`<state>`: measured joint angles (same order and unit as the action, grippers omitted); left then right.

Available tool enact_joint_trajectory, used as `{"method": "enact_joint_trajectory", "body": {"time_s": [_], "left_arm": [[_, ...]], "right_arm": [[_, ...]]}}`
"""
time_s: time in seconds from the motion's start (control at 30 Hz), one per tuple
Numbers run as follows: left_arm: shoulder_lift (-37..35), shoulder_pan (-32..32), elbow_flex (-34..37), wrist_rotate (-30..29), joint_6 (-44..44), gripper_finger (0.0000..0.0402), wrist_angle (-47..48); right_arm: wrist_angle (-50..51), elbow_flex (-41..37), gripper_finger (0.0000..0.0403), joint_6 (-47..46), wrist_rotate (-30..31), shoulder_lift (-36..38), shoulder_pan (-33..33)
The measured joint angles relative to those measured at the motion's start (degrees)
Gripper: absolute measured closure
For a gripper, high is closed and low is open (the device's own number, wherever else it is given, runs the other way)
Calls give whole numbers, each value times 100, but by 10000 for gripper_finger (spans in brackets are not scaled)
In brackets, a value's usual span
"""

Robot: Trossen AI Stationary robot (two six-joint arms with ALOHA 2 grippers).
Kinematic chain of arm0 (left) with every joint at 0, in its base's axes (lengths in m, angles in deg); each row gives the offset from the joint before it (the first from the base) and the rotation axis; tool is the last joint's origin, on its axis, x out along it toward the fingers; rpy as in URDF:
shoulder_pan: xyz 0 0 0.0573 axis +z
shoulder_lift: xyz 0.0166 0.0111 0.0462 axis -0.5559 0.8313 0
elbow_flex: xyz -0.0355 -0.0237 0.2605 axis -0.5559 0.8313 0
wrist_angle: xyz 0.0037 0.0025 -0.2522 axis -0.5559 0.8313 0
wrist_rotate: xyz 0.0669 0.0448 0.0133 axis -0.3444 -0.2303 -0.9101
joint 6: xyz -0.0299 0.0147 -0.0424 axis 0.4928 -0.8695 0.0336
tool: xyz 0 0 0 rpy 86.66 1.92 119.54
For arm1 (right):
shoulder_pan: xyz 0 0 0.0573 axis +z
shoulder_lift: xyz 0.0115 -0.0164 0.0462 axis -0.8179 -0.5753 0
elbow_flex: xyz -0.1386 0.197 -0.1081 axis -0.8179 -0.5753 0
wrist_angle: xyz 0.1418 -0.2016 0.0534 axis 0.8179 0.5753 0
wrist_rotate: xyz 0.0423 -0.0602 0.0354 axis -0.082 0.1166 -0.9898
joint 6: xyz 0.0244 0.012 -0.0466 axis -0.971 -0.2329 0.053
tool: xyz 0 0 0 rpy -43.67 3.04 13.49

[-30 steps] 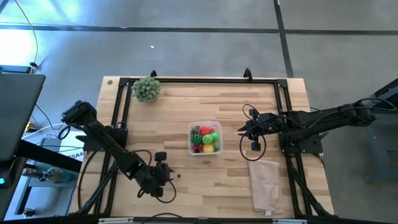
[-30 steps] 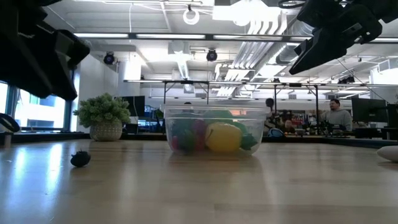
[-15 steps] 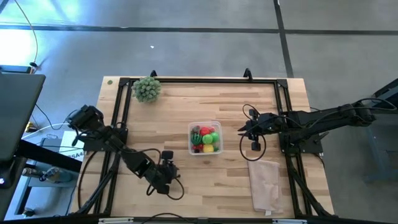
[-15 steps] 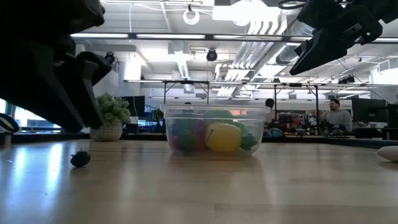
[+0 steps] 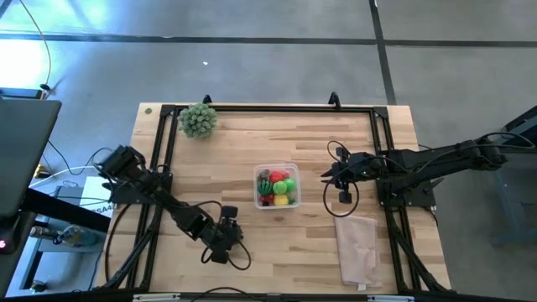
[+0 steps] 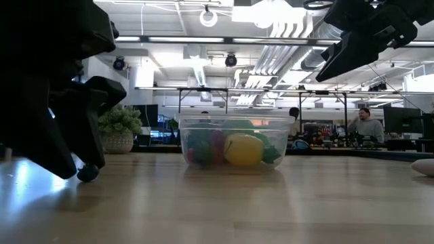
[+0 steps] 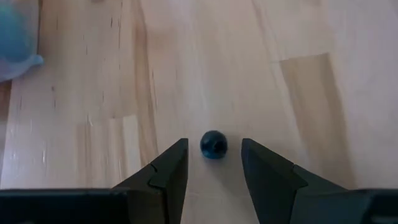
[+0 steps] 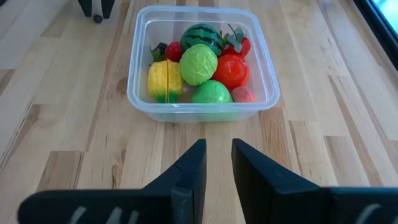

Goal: Pick and placing Produce into tupperware
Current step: Put the black blueberry into the transparent bin

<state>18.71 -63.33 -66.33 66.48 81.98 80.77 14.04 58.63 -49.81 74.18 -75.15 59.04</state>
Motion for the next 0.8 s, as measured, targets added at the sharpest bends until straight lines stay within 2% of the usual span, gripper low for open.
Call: {"method": "enact_joint_trajectory", "body": {"time_s": [0.37,0.8], "left_arm": [[66,-2,-2,-224,0,263,-232],[256,-2,-11,-190,6,263,-327]], "right_arm": [[2,0,336,0,1,0,0],[-15,0,336,0,0,0,-2]]}}
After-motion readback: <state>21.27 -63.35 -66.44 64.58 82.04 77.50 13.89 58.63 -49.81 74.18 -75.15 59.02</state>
